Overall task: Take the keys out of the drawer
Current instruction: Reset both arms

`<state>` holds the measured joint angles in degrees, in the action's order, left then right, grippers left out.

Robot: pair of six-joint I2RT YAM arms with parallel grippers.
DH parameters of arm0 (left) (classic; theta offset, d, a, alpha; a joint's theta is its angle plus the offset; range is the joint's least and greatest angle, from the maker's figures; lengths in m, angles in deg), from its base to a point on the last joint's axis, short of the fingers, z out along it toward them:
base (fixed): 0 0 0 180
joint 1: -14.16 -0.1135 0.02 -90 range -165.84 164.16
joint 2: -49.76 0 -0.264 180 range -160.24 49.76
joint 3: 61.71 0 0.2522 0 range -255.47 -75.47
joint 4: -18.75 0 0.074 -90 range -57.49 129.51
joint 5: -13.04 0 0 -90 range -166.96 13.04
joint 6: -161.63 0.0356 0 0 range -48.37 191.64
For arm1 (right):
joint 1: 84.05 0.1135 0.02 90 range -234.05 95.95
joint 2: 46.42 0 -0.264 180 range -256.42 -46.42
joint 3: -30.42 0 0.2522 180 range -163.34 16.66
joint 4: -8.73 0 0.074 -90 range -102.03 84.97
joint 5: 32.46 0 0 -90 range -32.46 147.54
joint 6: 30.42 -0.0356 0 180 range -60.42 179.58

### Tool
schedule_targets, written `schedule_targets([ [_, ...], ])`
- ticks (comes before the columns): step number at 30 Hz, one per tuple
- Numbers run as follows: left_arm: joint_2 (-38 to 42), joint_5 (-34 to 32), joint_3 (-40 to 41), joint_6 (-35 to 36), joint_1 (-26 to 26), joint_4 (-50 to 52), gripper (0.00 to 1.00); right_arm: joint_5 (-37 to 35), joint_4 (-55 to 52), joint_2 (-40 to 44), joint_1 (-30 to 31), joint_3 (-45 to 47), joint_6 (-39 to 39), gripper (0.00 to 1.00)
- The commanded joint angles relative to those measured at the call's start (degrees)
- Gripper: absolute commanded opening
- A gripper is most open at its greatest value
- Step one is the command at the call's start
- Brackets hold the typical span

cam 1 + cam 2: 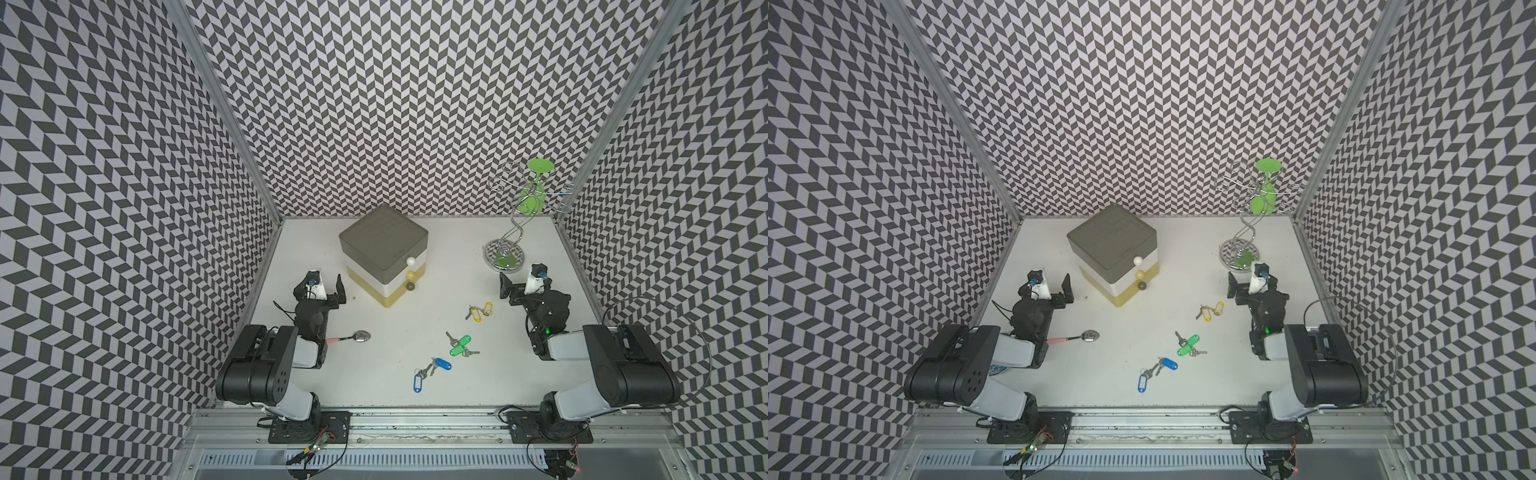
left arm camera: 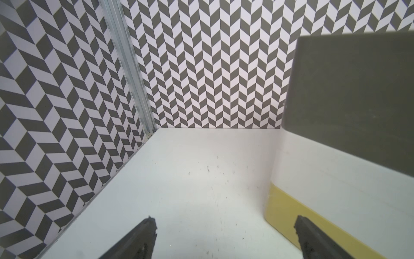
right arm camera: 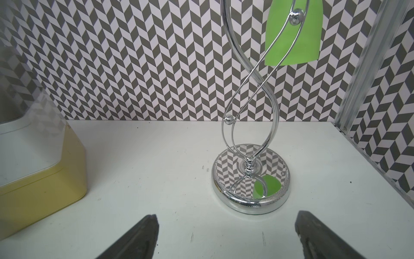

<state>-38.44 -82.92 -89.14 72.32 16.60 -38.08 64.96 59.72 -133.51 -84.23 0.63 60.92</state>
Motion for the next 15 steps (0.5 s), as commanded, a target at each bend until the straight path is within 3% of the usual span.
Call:
schedule_targets([
  [1, -0.58, 3.52, -1.73, -0.98, -1.74, 1.07, 1.0, 1.13, 5.05, -0.62, -0.34, 0.72, 0.76, 0.99],
  [15, -0.42, 2.79, -1.63, -0.69, -1.32, 1.02, 1.0, 1.63, 5.12, -0.99, -0.17, 0.44, 1.0, 0.99],
])
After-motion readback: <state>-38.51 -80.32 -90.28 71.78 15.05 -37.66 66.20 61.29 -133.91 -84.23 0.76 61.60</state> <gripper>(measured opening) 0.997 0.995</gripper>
